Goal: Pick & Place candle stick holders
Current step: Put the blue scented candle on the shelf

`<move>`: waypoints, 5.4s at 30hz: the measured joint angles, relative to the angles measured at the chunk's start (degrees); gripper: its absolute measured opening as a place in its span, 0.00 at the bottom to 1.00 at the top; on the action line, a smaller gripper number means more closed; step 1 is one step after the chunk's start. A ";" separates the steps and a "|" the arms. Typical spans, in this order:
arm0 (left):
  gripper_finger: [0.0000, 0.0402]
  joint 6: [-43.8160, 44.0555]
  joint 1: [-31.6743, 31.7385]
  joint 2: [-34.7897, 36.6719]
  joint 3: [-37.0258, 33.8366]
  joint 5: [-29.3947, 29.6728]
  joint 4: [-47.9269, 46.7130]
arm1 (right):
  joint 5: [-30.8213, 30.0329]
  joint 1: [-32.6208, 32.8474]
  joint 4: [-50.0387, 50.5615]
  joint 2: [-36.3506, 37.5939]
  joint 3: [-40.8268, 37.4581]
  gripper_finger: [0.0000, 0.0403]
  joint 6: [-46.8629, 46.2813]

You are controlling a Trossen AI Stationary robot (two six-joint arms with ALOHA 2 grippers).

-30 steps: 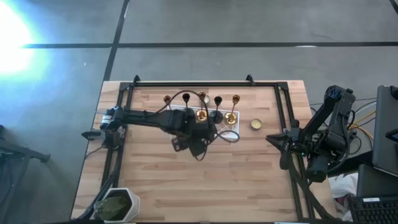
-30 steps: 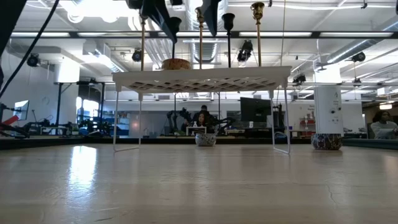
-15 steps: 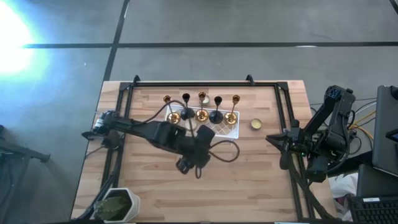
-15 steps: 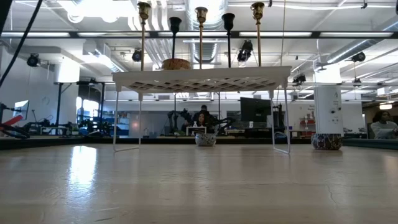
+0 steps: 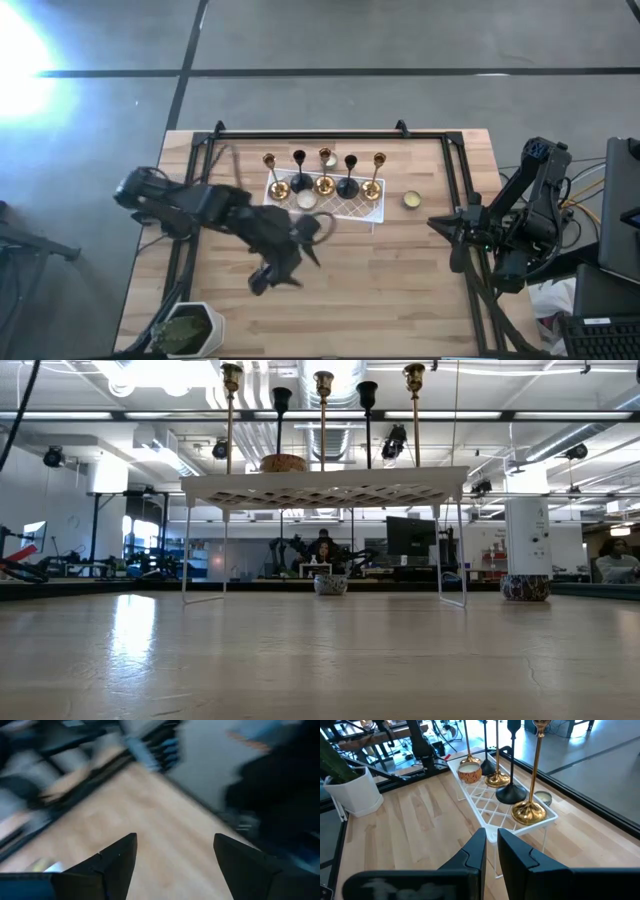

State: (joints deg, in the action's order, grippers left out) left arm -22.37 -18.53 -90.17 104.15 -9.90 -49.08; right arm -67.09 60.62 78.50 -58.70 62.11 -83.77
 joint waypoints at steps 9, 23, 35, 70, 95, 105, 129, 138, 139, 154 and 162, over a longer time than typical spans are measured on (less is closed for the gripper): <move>0.67 10.64 -2.72 22.28 -29.72 13.24 23.86 | 0.00 0.00 0.00 0.00 0.00 0.11 -0.02; 0.67 14.98 -3.98 41.01 -56.84 15.70 38.96 | -0.48 -0.13 -0.04 0.00 0.00 0.11 -0.01; 0.67 17.92 -4.19 50.88 -80.70 15.21 59.87 | 1.69 -0.36 -4.59 0.16 0.00 0.11 6.37; 0.67 22.20 -4.17 57.98 -97.92 11.25 65.63 | 37.25 -34.89 1.56 7.78 -16.63 0.65 -12.44; 0.67 22.20 -4.15 57.79 -97.91 11.23 65.55 | 48.72 -63.41 -12.70 -5.85 -16.83 0.84 42.62; 0.67 22.14 -4.16 57.76 -97.91 11.23 65.53 | 49.95 -68.29 -13.10 -11.05 -16.90 0.81 37.87; 0.67 22.16 -4.15 57.76 -97.89 11.23 65.50 | 55.17 -76.26 -24.07 -3.29 -20.49 0.83 44.23; 0.67 22.16 -4.17 57.76 -97.89 11.23 65.50 | 55.75 -77.01 -27.58 -3.30 -20.50 0.87 44.60; 0.67 22.17 -4.16 57.76 -97.89 11.23 65.50 | 55.58 -77.23 -26.49 -3.31 -20.53 0.89 44.39; 0.67 22.16 -4.17 57.79 -97.87 11.25 65.64 | 57.07 -78.98 -24.88 -12.27 -21.99 0.95 46.43; 0.67 22.17 -4.15 57.79 -97.79 11.25 65.71 | 57.08 -79.43 -25.89 -17.24 -21.99 0.95 47.28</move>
State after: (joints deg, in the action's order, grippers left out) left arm -0.20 -22.68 -32.38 6.36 1.34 16.63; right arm -10.01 -18.81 52.60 -75.94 40.12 -36.49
